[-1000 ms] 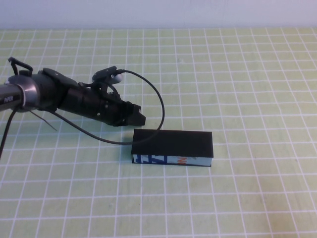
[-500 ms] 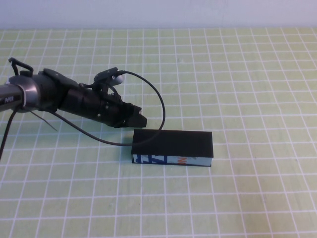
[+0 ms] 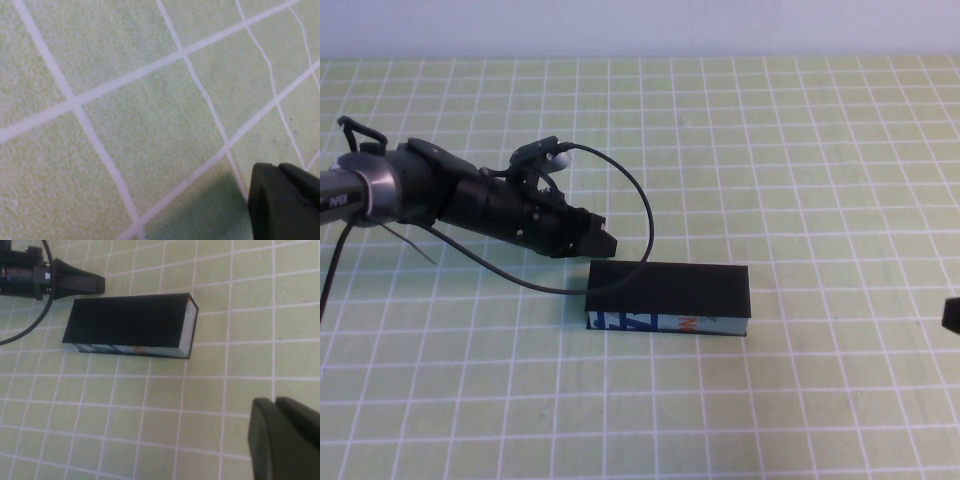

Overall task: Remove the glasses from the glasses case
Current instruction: Pick up the glasses from the glasses case

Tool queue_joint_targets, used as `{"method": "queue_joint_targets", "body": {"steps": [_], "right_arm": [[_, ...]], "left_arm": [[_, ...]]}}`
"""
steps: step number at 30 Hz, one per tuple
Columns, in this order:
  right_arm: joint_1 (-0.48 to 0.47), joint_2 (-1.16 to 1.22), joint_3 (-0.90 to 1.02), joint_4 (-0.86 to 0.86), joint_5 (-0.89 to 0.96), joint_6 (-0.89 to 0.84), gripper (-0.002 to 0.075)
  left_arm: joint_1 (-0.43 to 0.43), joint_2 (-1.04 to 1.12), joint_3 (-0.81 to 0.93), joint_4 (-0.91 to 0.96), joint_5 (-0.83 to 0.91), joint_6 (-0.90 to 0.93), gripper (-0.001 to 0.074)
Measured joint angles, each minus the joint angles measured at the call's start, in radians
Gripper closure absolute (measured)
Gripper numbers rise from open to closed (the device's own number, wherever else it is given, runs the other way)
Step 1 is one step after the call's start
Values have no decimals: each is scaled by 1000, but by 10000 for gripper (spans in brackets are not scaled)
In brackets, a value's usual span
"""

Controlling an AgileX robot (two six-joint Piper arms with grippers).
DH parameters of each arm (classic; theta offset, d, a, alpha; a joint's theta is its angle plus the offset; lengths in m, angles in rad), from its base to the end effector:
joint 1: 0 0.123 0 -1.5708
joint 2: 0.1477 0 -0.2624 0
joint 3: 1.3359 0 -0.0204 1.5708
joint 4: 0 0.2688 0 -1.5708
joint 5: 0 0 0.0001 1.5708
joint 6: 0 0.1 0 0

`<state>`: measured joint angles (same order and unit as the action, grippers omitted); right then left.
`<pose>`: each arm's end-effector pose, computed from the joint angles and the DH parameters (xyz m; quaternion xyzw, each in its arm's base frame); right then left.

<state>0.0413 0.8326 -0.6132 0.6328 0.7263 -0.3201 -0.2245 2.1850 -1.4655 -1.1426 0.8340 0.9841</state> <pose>0.1882 0.0471 0.2628 -0.0165 0.9025 0.2261 0.3663 0.4198 -0.1650 0.1060 0.1959 0.8855 -0.3728 0.1961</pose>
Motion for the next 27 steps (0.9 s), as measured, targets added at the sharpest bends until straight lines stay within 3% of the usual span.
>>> {"method": "queue_joint_targets", "body": {"steps": [4,7,13,20,23,27], "right_arm": [[30,172,-132,45,22,-98,743],[116,302,-238,38,24,-120,743],[381,512,-439,-104,28,-128,743],[633,707,-593,-408,62,-167,736],[694,762,-607,-469,54,-237,694],[731,821,-612,-509,-14,-301,564]], "left_arm": [[0,0,0,1,1,0,739],[0,0,0,1,1,0,739],[0,0,0,1,2,0,739],[0,0,0,1,3,0,739],[0,0,0,1,3,0,739],[0,0,0,4,11,0,739]]}}
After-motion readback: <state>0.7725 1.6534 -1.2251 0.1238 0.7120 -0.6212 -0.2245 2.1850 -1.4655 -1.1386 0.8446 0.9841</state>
